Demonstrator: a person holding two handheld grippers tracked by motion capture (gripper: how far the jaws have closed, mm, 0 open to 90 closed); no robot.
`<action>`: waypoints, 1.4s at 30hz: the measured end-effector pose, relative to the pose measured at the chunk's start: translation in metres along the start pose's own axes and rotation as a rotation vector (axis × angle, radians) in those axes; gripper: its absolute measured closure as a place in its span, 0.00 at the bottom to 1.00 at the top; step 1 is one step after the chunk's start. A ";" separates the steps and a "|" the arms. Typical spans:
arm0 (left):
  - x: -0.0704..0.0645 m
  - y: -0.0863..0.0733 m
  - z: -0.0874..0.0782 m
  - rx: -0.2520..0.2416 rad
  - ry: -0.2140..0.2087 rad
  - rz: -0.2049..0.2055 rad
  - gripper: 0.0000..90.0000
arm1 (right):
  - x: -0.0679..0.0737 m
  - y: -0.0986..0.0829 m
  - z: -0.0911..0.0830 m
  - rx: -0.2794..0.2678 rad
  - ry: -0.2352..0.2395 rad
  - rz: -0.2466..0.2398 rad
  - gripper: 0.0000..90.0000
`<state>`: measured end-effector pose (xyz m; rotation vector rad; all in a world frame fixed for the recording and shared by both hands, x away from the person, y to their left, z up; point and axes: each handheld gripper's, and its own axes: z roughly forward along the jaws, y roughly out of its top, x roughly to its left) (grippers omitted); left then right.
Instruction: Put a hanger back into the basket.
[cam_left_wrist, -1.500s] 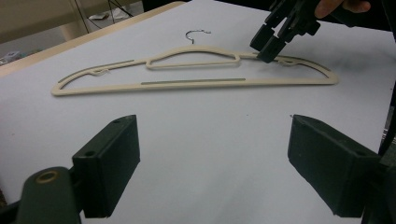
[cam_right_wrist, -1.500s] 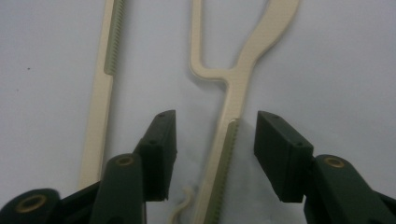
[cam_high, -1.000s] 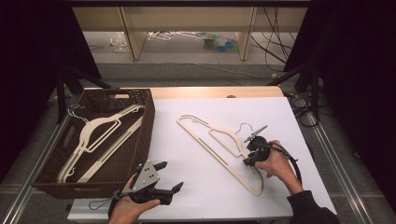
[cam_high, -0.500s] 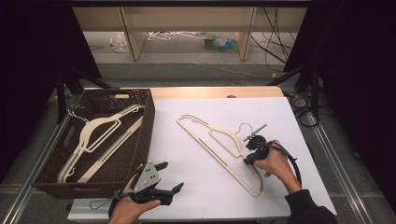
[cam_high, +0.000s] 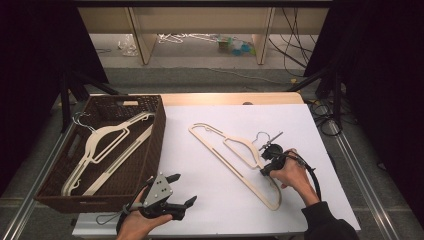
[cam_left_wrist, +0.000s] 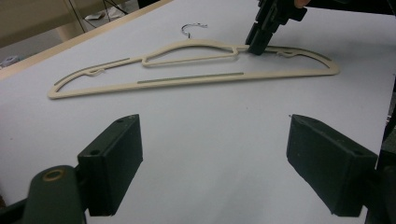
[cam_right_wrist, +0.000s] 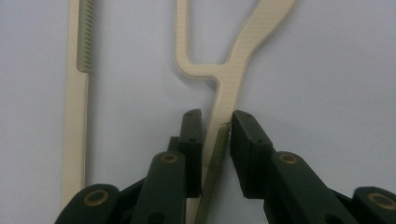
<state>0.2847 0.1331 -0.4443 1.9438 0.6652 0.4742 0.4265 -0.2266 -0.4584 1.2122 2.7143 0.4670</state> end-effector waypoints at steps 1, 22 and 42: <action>0.000 0.000 0.000 0.000 0.001 -0.002 0.20 | 0.000 0.000 0.000 -0.002 0.000 -0.004 0.83; 0.006 0.019 0.031 0.027 0.004 -0.005 0.23 | 0.016 -0.031 -0.048 -0.029 -0.005 -0.276 0.89; 0.008 0.047 0.124 0.209 -0.095 0.033 0.31 | 0.046 -0.048 -0.069 -0.051 0.010 -0.448 0.88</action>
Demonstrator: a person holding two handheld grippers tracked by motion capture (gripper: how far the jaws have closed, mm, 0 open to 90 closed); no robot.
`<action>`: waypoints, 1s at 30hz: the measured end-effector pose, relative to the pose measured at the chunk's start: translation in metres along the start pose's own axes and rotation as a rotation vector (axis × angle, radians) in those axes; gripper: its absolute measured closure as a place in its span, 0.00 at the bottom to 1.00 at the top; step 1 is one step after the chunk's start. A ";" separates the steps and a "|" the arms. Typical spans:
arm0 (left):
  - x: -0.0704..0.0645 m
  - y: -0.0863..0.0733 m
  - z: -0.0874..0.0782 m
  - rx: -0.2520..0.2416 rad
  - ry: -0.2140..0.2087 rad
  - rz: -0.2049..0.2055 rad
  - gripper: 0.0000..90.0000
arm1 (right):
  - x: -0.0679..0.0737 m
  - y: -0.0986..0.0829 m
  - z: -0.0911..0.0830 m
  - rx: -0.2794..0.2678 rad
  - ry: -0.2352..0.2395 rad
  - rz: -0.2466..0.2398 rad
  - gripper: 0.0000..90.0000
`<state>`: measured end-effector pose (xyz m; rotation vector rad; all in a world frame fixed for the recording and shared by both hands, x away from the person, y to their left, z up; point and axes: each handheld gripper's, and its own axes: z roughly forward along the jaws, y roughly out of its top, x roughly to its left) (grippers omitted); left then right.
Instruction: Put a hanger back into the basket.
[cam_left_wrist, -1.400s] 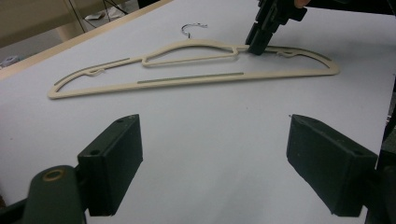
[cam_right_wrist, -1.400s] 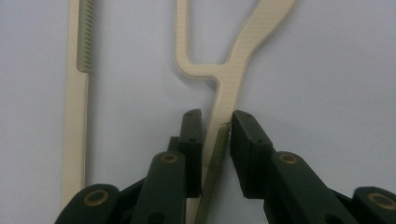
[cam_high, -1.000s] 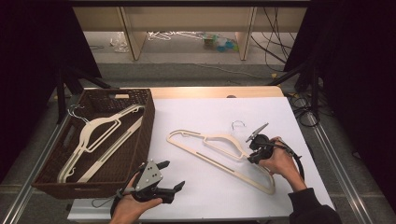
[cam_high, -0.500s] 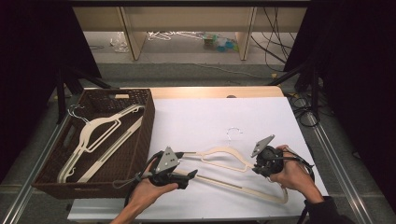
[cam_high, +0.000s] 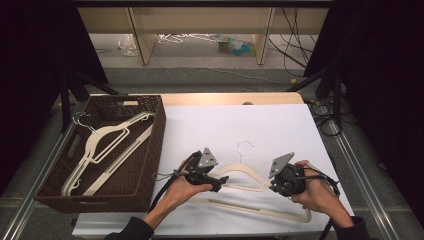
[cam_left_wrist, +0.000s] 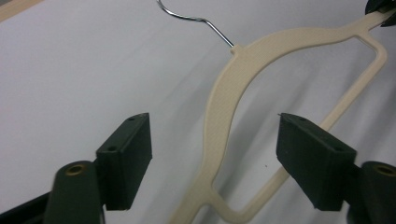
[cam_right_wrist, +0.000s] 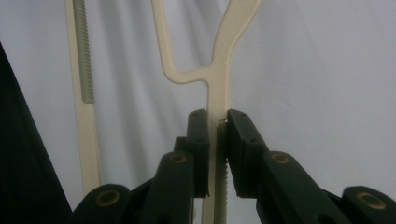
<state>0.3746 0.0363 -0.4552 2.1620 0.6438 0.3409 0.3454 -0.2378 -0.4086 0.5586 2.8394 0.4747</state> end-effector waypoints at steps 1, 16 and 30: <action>-0.001 0.001 0.003 -0.002 -0.009 -0.002 0.33 | 0.001 0.001 -0.001 -0.002 0.001 -0.008 0.88; -0.004 0.013 0.018 -0.009 -0.083 0.103 0.62 | 0.007 0.005 -0.006 -0.026 -0.002 -0.066 0.88; 0.002 0.021 -0.003 0.033 -0.173 0.212 0.78 | 0.007 0.004 -0.013 -0.077 0.001 -0.159 0.88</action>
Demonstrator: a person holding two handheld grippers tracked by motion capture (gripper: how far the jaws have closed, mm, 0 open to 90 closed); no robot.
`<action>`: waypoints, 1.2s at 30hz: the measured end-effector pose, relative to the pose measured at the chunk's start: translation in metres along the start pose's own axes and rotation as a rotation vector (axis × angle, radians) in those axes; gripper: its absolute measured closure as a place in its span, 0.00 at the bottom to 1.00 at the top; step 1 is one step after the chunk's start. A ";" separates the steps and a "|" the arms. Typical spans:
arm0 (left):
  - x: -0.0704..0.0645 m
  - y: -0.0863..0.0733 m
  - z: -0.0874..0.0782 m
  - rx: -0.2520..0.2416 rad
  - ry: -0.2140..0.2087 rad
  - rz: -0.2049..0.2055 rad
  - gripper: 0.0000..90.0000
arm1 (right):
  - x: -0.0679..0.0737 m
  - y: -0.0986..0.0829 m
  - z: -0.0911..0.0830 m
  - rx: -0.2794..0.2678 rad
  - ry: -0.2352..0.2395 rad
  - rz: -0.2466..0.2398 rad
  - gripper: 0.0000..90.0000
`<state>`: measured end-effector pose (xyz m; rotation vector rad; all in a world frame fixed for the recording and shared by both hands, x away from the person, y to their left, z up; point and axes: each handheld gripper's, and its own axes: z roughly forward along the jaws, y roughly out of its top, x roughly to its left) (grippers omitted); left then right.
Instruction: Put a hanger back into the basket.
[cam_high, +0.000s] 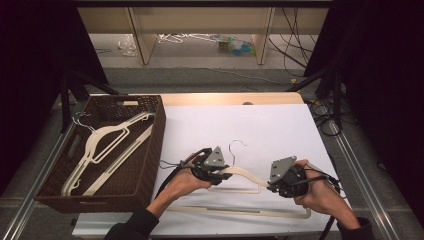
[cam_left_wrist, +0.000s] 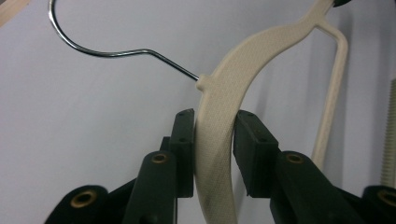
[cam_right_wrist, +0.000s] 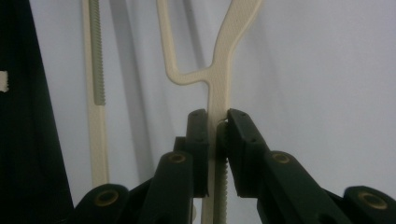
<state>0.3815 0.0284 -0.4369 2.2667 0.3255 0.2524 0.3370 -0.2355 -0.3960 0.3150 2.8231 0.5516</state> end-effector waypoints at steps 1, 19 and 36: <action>0.000 0.001 -0.003 0.002 -0.012 0.004 0.78 | 0.000 0.000 -0.002 -0.006 0.002 -0.015 0.87; -0.009 0.005 -0.047 -0.082 -0.083 -0.099 0.83 | 0.001 0.003 -0.026 -0.138 -0.067 0.027 0.57; -0.020 0.014 -0.048 -0.046 -0.148 -0.097 0.94 | 0.000 -0.002 -0.026 -0.091 -0.069 0.013 0.55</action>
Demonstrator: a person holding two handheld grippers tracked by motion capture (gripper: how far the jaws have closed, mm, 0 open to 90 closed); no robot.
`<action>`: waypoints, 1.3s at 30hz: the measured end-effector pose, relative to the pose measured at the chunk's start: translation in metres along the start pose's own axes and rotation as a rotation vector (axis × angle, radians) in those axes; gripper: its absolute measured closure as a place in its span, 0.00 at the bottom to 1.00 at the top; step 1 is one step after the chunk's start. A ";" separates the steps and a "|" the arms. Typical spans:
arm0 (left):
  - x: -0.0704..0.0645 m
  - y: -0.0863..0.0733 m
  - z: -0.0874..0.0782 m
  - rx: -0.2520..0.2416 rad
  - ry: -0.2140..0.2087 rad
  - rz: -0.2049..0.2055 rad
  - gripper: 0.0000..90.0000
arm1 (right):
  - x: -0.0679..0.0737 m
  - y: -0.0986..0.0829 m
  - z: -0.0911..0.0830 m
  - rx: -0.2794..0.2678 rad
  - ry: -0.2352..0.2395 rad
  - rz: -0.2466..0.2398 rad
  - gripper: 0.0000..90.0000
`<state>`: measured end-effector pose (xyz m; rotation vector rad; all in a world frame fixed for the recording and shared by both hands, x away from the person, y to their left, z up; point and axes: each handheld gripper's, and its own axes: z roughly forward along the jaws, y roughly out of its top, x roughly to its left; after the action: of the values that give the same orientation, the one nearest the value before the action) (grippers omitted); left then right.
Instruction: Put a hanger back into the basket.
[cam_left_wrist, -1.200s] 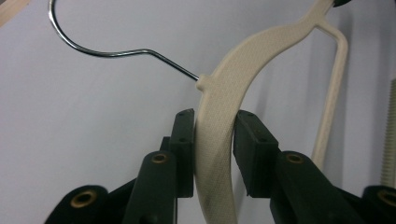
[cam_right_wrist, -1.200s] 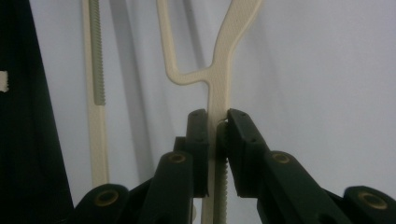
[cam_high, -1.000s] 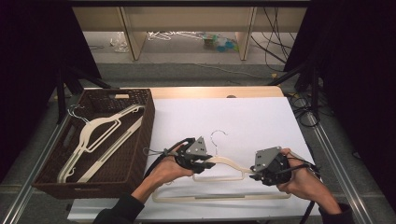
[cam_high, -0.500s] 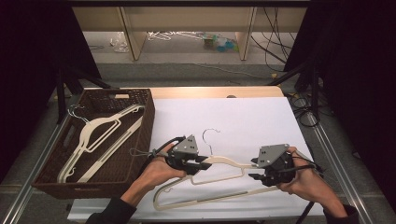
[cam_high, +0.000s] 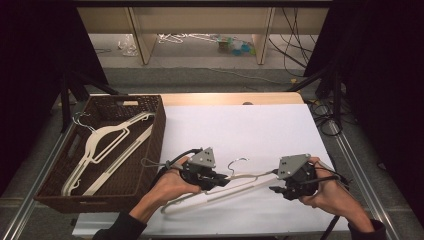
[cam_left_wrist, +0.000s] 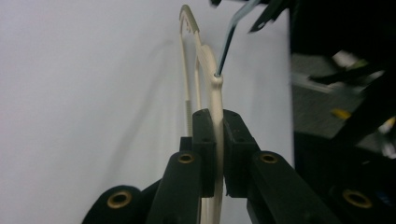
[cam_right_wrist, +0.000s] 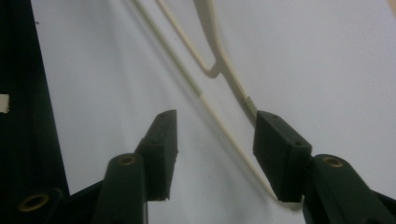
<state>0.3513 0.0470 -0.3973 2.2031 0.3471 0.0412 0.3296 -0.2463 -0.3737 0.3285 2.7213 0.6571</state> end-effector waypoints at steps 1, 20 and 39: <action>0.001 0.000 0.000 -0.002 0.001 -0.005 0.95 | 0.000 0.000 -0.001 -0.001 0.001 0.004 0.54; 0.020 0.029 -0.052 -0.122 0.092 -0.129 0.95 | 0.000 -0.008 -0.012 -0.294 -0.104 0.245 0.39; 0.048 0.084 -0.182 -0.272 0.298 -0.158 0.95 | 0.015 -0.009 -0.003 -0.435 -0.103 0.269 0.34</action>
<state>0.3892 0.1531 -0.2242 1.8938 0.6420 0.3148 0.3139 -0.2508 -0.3791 0.6019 2.3725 1.2387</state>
